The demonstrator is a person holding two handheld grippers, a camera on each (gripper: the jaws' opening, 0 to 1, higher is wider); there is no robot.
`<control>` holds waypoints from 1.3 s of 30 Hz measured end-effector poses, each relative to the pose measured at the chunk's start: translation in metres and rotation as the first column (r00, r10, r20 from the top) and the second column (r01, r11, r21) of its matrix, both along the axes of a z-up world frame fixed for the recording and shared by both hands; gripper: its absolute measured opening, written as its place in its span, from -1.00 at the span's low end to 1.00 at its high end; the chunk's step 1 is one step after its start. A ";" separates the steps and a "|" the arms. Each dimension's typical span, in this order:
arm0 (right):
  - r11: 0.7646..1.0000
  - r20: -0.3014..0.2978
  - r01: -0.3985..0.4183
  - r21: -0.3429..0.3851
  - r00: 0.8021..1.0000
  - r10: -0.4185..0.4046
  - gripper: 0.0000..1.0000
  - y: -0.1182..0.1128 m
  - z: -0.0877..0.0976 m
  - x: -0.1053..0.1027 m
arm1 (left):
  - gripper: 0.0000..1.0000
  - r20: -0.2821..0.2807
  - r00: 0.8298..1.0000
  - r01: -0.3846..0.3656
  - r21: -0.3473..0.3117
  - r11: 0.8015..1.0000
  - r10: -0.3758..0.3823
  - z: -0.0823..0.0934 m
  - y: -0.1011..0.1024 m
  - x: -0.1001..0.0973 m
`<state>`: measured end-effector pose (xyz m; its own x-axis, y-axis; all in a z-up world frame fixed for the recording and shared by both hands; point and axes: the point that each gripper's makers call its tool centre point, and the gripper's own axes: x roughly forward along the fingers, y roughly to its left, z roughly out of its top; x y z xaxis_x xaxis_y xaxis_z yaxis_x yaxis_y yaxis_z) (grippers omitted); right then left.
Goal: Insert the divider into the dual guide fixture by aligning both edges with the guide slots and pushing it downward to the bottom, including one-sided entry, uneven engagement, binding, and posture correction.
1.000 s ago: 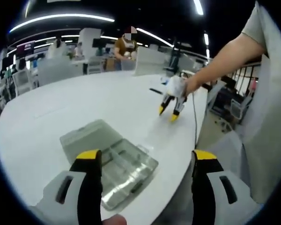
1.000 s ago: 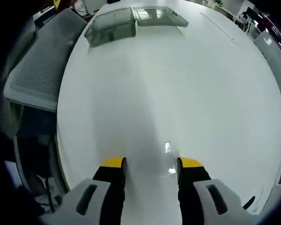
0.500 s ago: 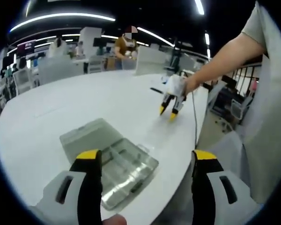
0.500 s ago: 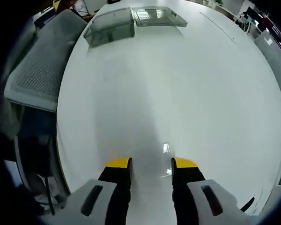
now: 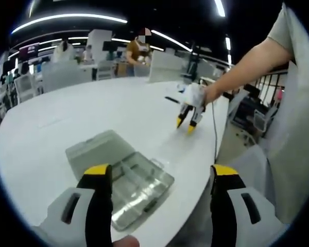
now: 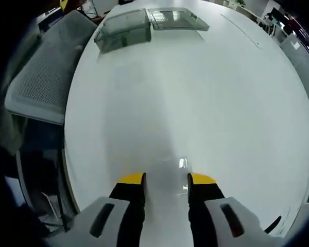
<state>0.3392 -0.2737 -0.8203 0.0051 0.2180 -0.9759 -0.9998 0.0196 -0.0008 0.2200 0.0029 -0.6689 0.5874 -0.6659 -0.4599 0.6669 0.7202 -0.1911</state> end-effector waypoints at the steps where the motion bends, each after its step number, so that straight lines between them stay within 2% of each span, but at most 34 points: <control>1: 1.000 -0.001 0.000 0.001 1.000 0.000 -0.45 0.000 0.000 -0.001 | 0.53 0.000 1.000 0.001 0.001 1.000 -0.001 0.000 0.000 0.000; 19: 1.000 0.002 -0.006 0.001 1.000 0.006 -0.45 0.010 0.005 -0.005 | 0.54 0.000 1.000 0.004 -0.003 1.000 -0.004 0.000 0.001 -0.002; 39: 0.997 0.014 -0.074 0.024 0.997 0.073 -0.45 0.049 0.016 -0.026 | 0.52 -0.004 1.000 0.001 -0.012 1.000 -0.001 -0.001 0.002 -0.005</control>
